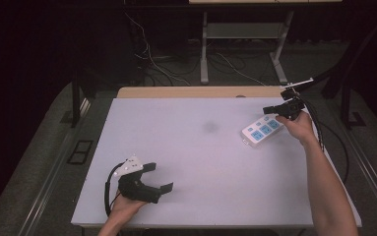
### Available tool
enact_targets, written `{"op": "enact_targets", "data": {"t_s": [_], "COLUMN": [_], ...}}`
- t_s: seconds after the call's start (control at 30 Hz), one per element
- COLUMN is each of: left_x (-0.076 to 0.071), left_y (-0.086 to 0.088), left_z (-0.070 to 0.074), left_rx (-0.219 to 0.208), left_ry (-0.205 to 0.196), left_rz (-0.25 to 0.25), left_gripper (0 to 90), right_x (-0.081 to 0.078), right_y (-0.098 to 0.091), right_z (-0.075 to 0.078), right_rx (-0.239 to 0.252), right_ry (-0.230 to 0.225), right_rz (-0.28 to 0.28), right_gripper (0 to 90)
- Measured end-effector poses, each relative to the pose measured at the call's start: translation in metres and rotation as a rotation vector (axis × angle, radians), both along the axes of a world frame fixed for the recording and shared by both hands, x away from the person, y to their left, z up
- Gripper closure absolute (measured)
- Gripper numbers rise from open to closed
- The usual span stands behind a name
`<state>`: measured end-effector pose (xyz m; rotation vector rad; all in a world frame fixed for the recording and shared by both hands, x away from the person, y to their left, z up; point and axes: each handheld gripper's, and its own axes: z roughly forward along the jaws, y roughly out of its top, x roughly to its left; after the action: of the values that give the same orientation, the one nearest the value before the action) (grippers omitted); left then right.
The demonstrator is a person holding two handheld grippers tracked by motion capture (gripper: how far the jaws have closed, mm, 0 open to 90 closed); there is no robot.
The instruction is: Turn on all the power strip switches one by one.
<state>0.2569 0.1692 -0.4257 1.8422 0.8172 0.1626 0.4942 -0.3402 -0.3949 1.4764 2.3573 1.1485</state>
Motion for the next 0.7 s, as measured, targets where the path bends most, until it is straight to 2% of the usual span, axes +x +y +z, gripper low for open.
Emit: {"op": "enact_targets", "data": {"t_s": [0.1,0.27,0.7], "left_x": [0.000,0.000,0.001], "left_y": [0.000,0.000,0.000], "left_z": [0.000,0.000,-0.001], "left_rx": [0.000,-0.001,-0.001], "left_ry": [0.001,0.002,0.004], "left_rz": [0.000,0.001,0.002], "left_gripper": [0.0,0.0,0.0], "right_x": [0.001,0.004,0.005], "right_y": [-0.003,-0.010,-0.008], "right_z": [-0.003,-0.008,-0.019], "right_rx": [-0.017,-0.015,-0.030], "right_ry": [0.007,0.017,0.040], "right_rz": [-0.014,-0.040,-0.046], "right_gripper": [90.0,90.0,89.8]}}
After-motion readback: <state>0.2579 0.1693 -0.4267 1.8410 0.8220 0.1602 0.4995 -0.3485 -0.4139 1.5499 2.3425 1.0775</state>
